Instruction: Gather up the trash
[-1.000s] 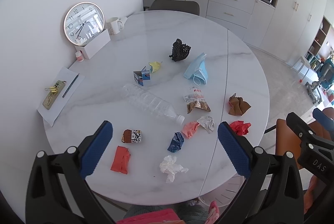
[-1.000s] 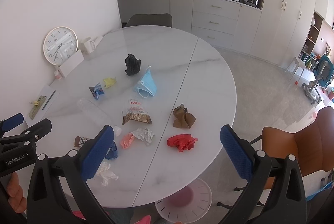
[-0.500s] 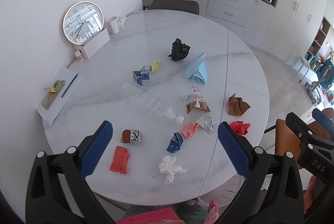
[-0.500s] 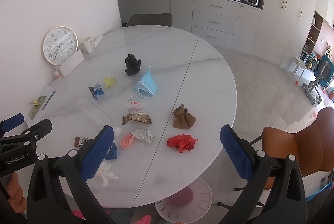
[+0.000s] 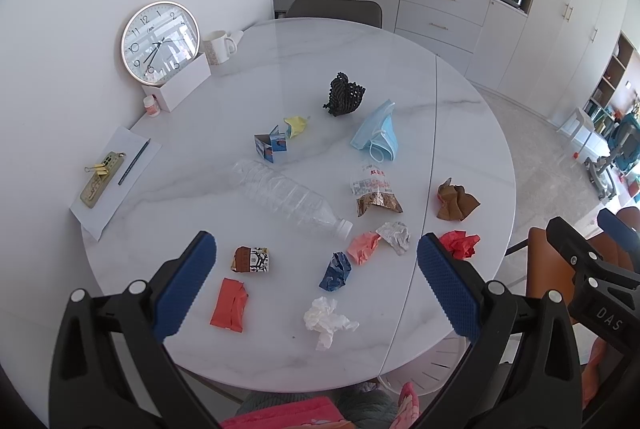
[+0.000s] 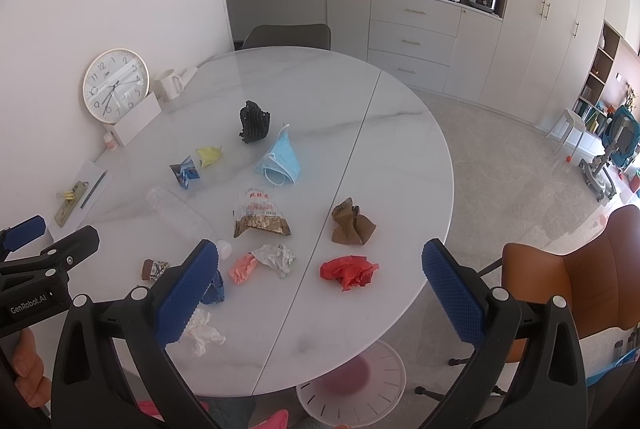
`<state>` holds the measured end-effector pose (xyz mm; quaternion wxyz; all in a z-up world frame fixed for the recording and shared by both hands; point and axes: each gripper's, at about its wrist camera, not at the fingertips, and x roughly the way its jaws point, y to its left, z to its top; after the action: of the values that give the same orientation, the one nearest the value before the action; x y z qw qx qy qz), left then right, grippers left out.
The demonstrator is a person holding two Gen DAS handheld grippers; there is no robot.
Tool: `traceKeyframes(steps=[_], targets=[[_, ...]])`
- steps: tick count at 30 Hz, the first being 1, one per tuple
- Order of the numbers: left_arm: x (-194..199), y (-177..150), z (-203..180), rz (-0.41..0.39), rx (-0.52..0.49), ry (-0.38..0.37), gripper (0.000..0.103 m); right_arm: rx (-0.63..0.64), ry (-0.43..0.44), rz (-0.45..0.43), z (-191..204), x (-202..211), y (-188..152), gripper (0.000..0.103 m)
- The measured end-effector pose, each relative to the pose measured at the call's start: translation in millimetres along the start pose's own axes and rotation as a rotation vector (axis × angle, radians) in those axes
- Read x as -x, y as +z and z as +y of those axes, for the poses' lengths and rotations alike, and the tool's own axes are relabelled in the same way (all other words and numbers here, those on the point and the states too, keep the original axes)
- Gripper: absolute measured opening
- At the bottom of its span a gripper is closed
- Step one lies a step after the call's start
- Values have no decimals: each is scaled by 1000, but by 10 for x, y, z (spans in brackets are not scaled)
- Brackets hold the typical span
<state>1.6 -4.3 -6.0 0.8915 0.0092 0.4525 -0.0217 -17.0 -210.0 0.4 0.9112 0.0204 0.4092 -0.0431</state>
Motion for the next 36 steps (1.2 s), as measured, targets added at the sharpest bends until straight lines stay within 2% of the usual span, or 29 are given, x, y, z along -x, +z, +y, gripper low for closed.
traceKeyframes(steps=[13,28,36], targets=[[-9,2,22,6,3,0,97,2,2,5,7,-30,-28,101],[-164,-25,38,33,-2,-10,97,-9,19,50,23,-182,-90,101],[-339,-104,125,2,-60,-94,97,18,39,74,136,-383,-167,101]])
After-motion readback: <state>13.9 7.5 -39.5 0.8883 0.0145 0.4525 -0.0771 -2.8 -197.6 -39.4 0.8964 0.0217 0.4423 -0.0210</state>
